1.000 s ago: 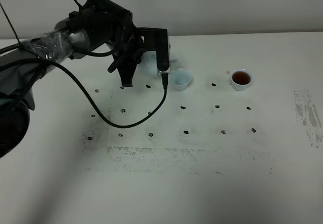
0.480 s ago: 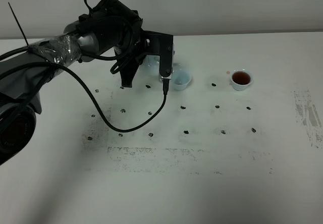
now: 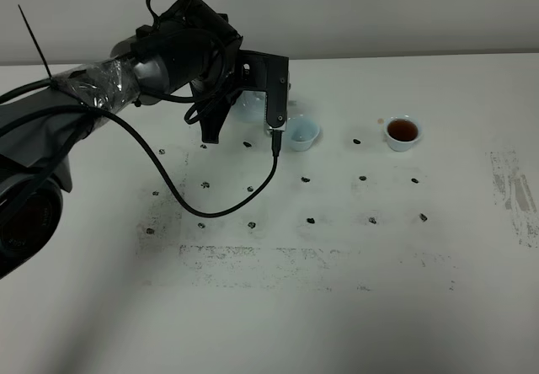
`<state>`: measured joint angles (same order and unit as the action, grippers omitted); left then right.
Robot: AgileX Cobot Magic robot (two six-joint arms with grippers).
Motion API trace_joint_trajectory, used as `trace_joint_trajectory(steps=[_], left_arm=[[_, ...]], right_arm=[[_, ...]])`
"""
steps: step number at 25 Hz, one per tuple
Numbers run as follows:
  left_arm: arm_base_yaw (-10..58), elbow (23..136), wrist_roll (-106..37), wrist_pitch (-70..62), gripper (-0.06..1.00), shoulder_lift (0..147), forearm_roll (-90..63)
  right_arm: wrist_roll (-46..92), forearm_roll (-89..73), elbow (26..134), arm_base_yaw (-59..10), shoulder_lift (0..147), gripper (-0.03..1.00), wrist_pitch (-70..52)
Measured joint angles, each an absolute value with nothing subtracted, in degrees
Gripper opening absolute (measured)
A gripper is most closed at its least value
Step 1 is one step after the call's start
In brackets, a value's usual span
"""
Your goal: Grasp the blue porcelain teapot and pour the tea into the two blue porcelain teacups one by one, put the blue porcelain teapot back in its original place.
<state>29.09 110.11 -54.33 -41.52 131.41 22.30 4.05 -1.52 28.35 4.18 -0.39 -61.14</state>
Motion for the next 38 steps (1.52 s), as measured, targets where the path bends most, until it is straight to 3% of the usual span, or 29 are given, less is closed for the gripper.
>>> trace_joint_trajectory(steps=[38], left_arm=[[32.4,110.1,-64.0,-42.5,0.04,131.4,34.0]], right_arm=[[4.1,-1.5,28.4,4.2,-0.4,0.57,-61.1]])
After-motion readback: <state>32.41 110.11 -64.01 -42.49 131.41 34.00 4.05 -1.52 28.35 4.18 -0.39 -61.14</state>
